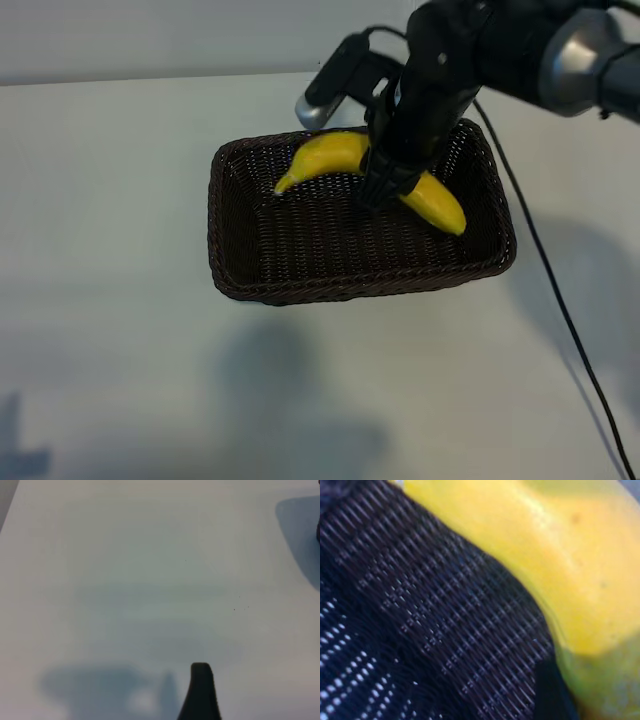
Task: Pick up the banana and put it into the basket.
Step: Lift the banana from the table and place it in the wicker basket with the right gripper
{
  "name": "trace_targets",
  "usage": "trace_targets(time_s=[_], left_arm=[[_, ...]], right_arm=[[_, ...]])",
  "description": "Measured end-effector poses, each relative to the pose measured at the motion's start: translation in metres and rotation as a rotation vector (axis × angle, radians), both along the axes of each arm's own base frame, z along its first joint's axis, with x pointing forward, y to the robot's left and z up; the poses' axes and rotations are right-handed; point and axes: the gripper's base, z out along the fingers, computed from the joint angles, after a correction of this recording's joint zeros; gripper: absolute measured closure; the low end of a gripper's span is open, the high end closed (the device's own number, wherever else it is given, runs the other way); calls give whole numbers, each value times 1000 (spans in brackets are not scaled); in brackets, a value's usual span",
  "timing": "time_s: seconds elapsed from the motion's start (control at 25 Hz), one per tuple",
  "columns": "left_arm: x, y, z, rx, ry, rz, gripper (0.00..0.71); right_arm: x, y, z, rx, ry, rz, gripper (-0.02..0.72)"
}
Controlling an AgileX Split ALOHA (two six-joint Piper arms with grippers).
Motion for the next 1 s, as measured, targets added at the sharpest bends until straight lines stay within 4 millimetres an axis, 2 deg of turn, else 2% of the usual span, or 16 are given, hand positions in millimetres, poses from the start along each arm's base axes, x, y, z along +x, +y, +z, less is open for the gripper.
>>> trace_targets(time_s=[0.24,0.64,0.72,0.88,1.0], left_arm=[[0,0,0,0,0,0,110],[0,0,0,0,0,0,110],[0,0,0,0,0,0,110],[0,0,0,0,0,0,110],[0,0,0,0,0,0,110]], right_arm=[[5,3,-18,-6,16,-11,286],[5,3,-18,-6,17,-13,286],[5,4,-18,-6,18,-13,250],[3,6,-18,-2,22,-10,104],[1,8,-18,1,28,-19,57]])
